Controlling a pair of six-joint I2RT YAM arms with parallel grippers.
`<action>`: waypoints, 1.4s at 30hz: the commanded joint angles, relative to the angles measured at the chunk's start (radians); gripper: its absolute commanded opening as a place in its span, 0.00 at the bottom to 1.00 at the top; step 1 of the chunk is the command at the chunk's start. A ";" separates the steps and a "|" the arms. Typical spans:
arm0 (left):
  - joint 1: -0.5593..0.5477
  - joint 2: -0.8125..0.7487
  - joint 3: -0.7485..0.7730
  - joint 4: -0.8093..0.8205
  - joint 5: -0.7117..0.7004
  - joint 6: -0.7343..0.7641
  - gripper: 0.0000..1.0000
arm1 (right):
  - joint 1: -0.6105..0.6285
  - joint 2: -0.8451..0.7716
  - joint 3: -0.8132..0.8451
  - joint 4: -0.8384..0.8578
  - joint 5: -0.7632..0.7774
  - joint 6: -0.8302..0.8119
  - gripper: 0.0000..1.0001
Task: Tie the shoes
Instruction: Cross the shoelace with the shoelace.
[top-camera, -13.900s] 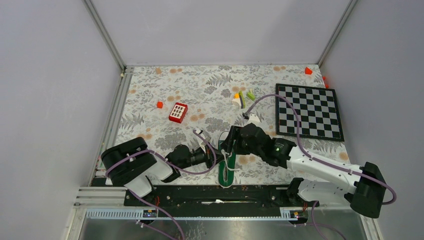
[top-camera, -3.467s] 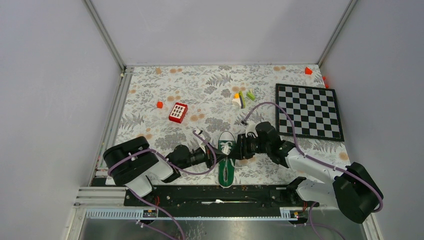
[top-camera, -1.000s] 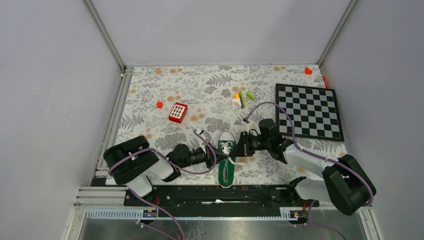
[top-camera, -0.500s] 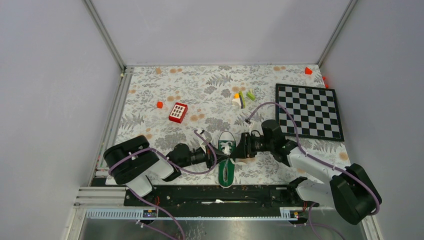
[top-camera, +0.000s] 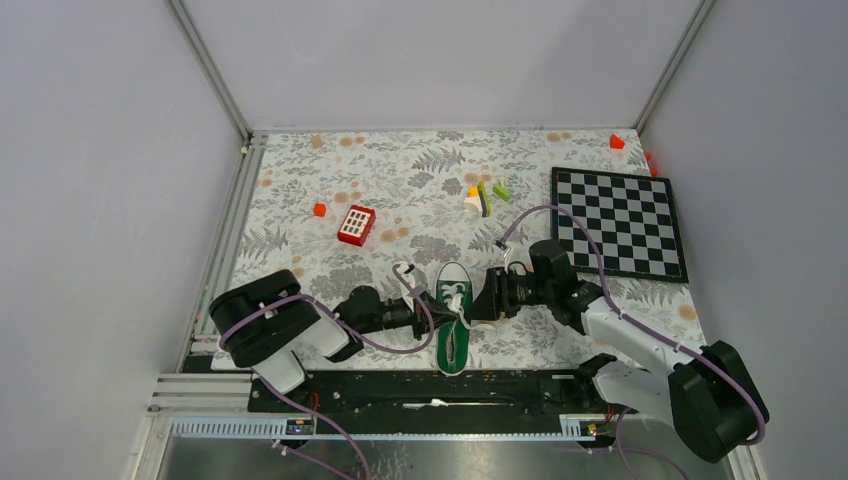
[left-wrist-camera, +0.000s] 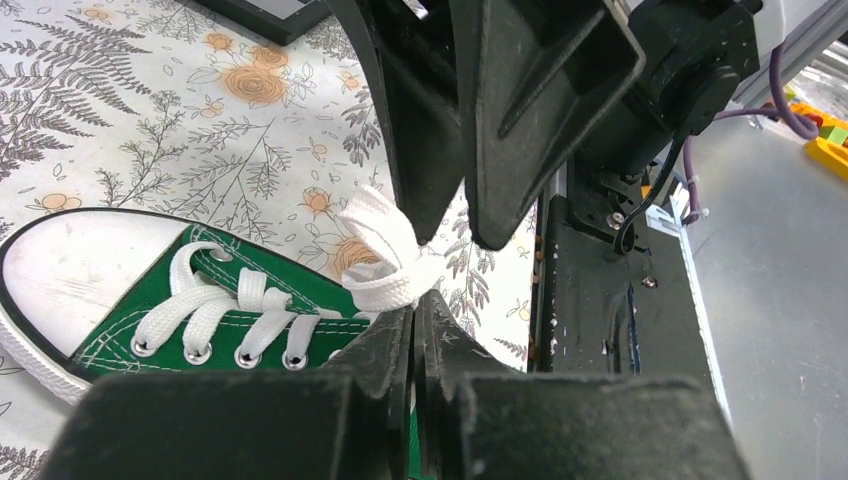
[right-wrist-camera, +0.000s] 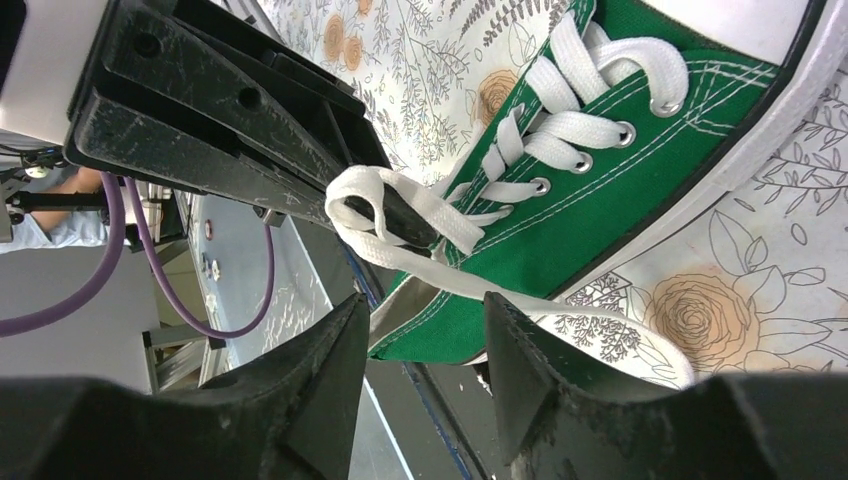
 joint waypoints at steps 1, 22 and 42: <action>-0.004 0.016 0.022 0.072 0.100 0.068 0.00 | -0.026 0.009 0.027 0.026 -0.048 -0.024 0.55; 0.053 0.035 0.058 0.070 0.155 0.050 0.00 | -0.085 0.127 -0.039 0.266 -0.162 0.074 0.25; 0.073 -0.001 0.028 0.070 0.159 0.034 0.00 | -0.065 0.291 -0.052 0.519 -0.161 0.217 0.44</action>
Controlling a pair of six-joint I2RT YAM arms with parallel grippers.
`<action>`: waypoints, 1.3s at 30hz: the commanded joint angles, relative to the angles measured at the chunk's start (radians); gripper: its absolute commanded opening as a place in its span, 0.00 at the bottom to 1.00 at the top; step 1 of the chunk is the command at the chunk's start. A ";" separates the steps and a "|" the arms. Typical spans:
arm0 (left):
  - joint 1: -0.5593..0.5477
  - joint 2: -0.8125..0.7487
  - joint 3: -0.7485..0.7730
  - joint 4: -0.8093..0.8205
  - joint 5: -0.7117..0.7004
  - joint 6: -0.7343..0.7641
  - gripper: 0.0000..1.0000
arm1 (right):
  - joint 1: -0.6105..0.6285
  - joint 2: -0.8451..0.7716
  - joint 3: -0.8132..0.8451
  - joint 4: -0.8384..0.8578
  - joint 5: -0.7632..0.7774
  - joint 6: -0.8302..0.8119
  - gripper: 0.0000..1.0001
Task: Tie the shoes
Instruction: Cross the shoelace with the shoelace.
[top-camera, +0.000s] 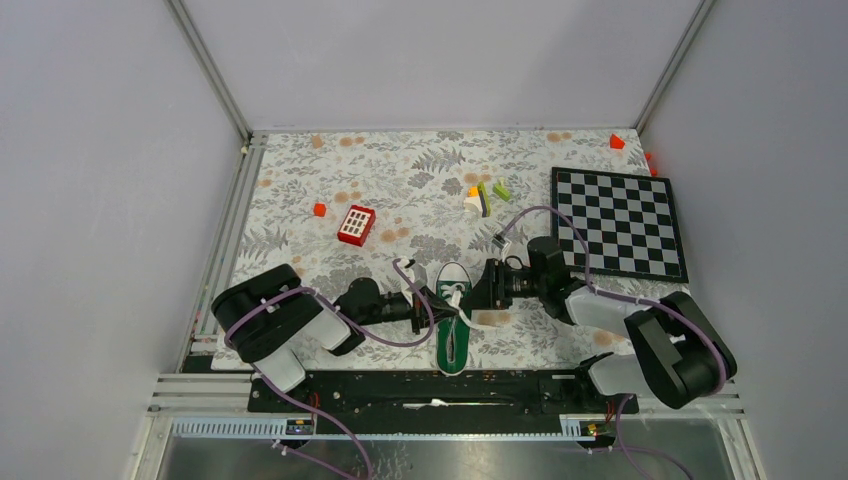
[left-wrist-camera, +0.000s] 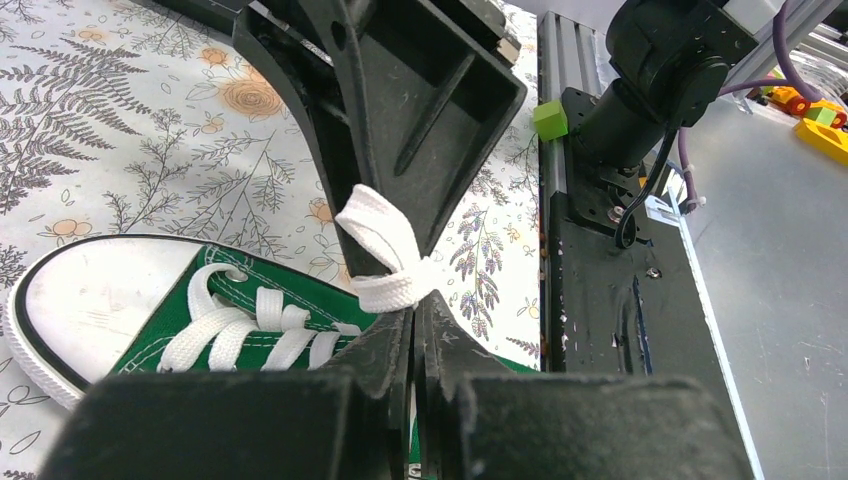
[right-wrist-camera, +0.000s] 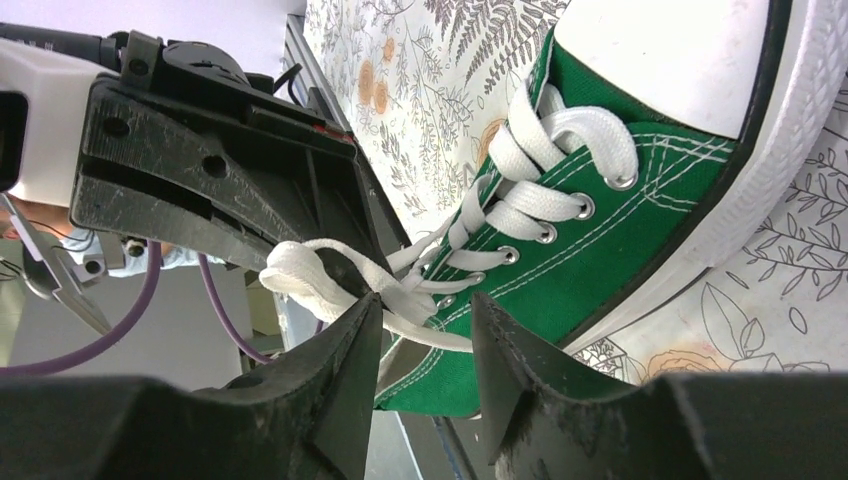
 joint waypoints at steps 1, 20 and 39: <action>0.005 -0.030 -0.005 0.069 0.039 -0.005 0.00 | 0.010 0.037 0.002 0.138 -0.034 0.052 0.44; 0.016 -0.033 -0.017 0.069 0.017 -0.008 0.00 | 0.016 0.012 -0.069 0.210 -0.040 0.104 0.00; 0.019 -0.027 -0.015 0.069 0.013 -0.031 0.00 | 0.016 -0.093 -0.054 0.026 0.032 0.017 0.32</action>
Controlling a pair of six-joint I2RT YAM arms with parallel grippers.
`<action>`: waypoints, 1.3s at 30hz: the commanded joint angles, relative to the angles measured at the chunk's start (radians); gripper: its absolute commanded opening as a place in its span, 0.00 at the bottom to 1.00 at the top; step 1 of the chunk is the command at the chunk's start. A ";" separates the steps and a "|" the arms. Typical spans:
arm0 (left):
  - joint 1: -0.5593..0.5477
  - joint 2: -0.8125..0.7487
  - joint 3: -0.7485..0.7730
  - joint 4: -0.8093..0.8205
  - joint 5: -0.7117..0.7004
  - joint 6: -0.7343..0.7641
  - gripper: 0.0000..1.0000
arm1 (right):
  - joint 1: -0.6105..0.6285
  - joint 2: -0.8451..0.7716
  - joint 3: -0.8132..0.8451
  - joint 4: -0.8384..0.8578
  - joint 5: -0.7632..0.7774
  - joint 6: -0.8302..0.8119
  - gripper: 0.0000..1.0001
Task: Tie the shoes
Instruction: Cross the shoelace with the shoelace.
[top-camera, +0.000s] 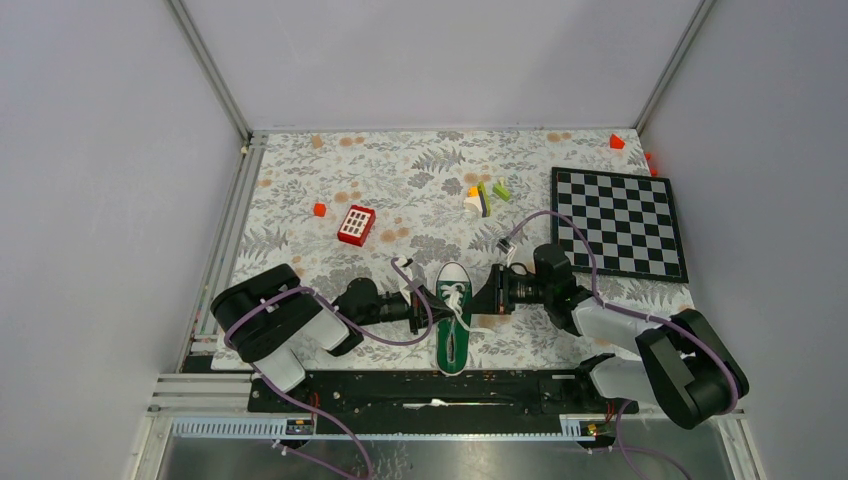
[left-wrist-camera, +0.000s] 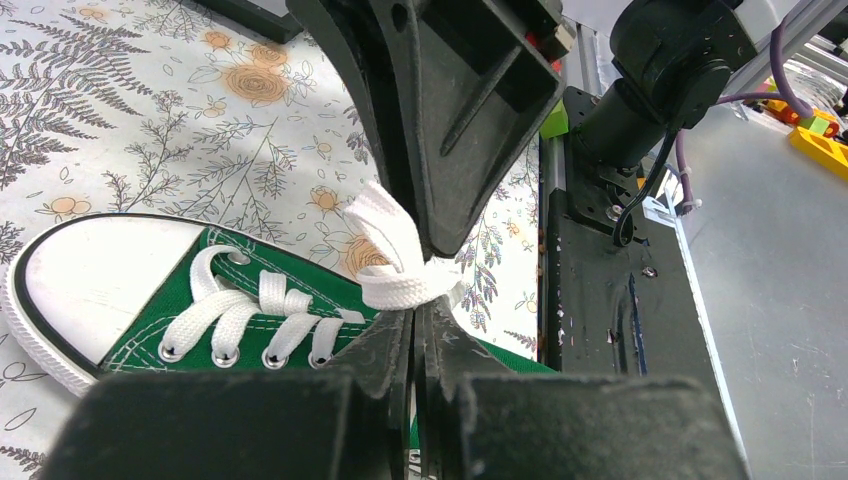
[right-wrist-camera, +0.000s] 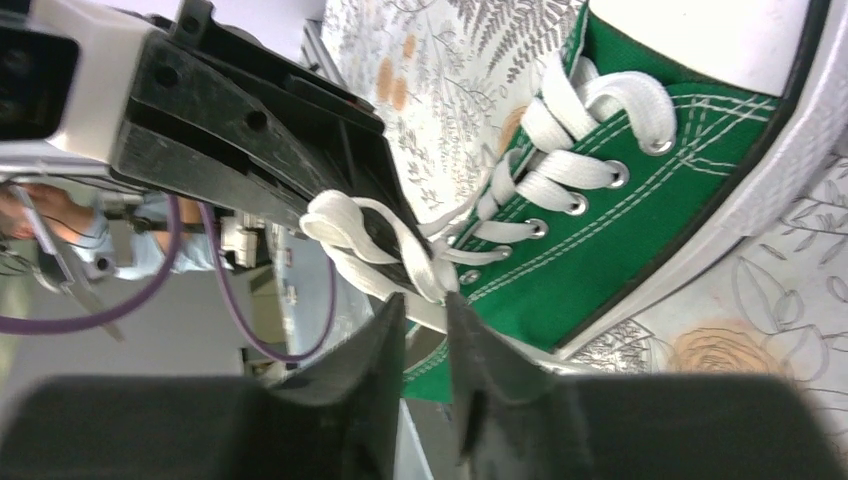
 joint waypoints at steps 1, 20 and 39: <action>0.006 -0.023 -0.001 0.068 0.010 -0.003 0.00 | 0.008 -0.005 0.018 -0.061 0.032 -0.061 0.37; 0.008 -0.019 0.011 0.068 0.024 -0.019 0.00 | 0.051 0.115 0.089 0.014 0.004 -0.040 0.42; 0.008 -0.037 -0.004 0.056 -0.075 -0.045 0.00 | 0.058 0.028 0.037 0.041 0.012 -0.006 0.00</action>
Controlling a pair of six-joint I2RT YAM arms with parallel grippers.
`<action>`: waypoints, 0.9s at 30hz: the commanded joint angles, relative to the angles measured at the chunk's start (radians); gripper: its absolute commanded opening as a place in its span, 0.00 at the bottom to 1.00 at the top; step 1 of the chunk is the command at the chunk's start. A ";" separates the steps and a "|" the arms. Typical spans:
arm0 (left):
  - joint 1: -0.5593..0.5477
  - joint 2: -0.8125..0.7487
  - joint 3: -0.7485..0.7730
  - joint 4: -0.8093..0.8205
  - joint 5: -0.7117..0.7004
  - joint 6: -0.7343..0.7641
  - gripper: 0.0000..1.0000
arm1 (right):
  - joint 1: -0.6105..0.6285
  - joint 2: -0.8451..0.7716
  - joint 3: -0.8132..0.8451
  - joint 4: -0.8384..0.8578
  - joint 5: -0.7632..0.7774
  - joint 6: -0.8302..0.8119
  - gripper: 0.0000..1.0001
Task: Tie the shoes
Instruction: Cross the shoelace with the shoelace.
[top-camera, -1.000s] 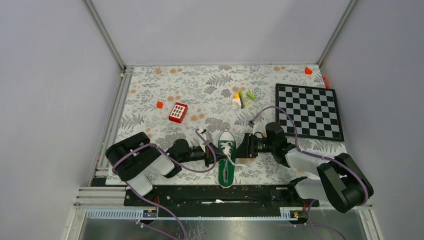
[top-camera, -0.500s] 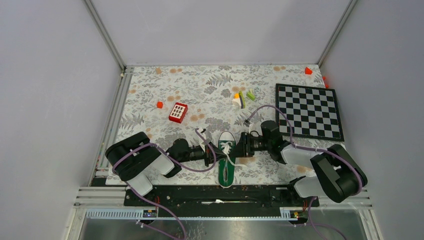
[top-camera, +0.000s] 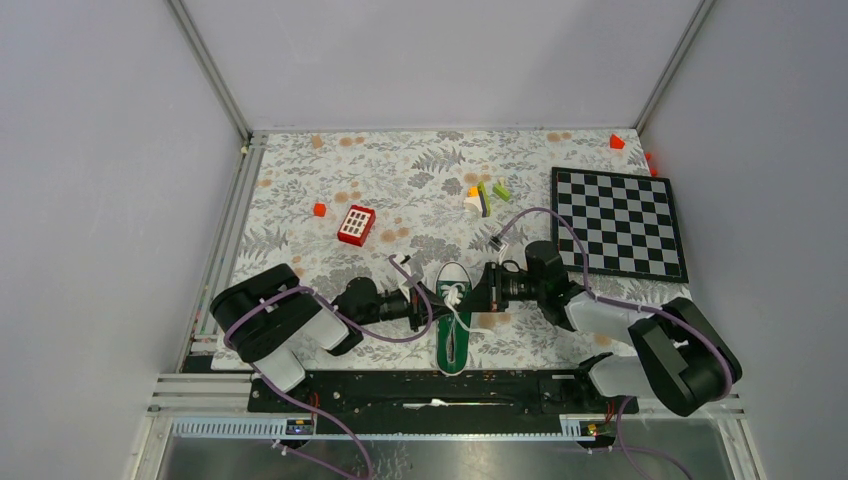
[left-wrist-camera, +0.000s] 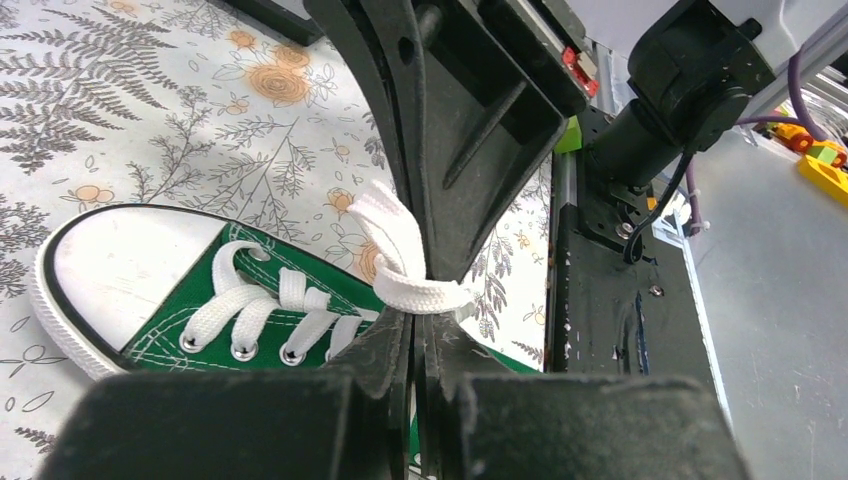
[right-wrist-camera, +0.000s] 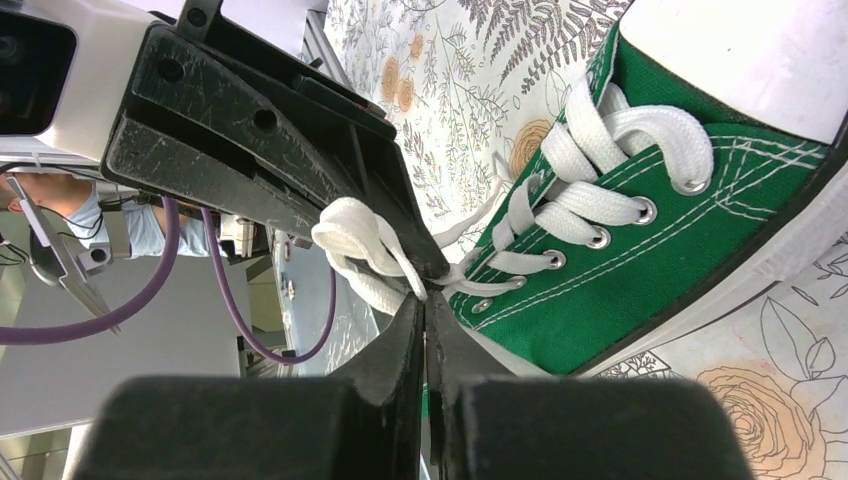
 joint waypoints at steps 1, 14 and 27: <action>0.000 -0.037 -0.007 0.057 -0.055 -0.010 0.00 | 0.014 -0.049 -0.011 0.018 -0.005 -0.006 0.00; 0.001 -0.039 -0.013 0.059 -0.086 -0.058 0.00 | 0.036 -0.094 -0.019 -0.114 0.048 -0.084 0.08; -0.005 -0.023 -0.002 0.059 -0.063 -0.109 0.00 | 0.040 -0.219 -0.006 -0.262 0.142 -0.136 0.41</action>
